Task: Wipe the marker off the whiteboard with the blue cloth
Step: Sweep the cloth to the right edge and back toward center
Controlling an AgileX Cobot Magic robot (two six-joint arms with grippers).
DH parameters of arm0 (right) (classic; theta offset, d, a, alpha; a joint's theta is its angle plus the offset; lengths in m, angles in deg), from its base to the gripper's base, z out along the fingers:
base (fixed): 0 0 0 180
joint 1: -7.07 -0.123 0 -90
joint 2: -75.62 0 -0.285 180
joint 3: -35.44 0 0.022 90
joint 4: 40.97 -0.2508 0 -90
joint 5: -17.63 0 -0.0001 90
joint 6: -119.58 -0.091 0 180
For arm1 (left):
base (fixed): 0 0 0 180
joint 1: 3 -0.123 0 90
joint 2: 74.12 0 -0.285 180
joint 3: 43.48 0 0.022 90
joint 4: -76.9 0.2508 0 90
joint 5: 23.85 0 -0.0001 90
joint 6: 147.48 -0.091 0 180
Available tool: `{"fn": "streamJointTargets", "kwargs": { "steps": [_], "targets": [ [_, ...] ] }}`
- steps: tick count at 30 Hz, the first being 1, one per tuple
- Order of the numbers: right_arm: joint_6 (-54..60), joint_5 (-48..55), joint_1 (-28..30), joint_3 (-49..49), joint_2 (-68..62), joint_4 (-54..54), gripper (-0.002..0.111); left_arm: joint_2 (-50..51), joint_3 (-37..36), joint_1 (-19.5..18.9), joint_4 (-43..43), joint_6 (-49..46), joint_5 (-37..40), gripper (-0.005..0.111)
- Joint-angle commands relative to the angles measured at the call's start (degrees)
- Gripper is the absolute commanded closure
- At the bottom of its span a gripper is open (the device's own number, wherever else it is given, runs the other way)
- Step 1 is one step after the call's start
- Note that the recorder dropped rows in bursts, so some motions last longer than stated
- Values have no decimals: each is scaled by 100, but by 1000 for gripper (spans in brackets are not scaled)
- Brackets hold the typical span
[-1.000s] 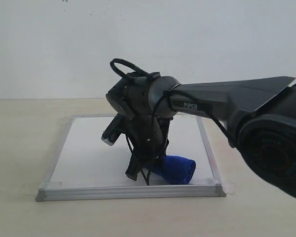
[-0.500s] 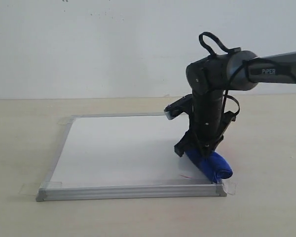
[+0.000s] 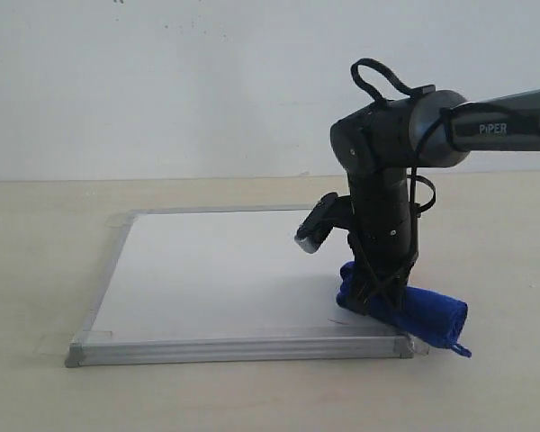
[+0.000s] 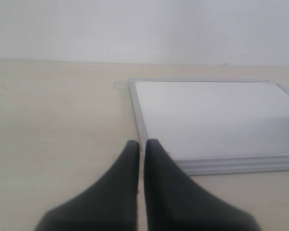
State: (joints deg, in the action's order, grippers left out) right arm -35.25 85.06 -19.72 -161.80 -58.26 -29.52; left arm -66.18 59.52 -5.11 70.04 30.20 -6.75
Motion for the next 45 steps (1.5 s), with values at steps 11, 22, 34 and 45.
{"fn": "streamJointTargets", "kwargs": {
  "steps": [11,22,34,45],
  "targets": [
    [1216,253,-1079,57,30,-210,109,-15,-22,-16,26,-28,7,103],
    [647,-1067,-1498,35,30,-263,109,-15,-22,-16,26,-28,7,103],
    [-131,-2056,-1624,-576,30,-527,109,-15,-22,-16,26,-28,7,103],
    [-69,-1222,-1613,-674,5,188,109,-15,-22,-16,26,-28,7,103]
  ]
}}
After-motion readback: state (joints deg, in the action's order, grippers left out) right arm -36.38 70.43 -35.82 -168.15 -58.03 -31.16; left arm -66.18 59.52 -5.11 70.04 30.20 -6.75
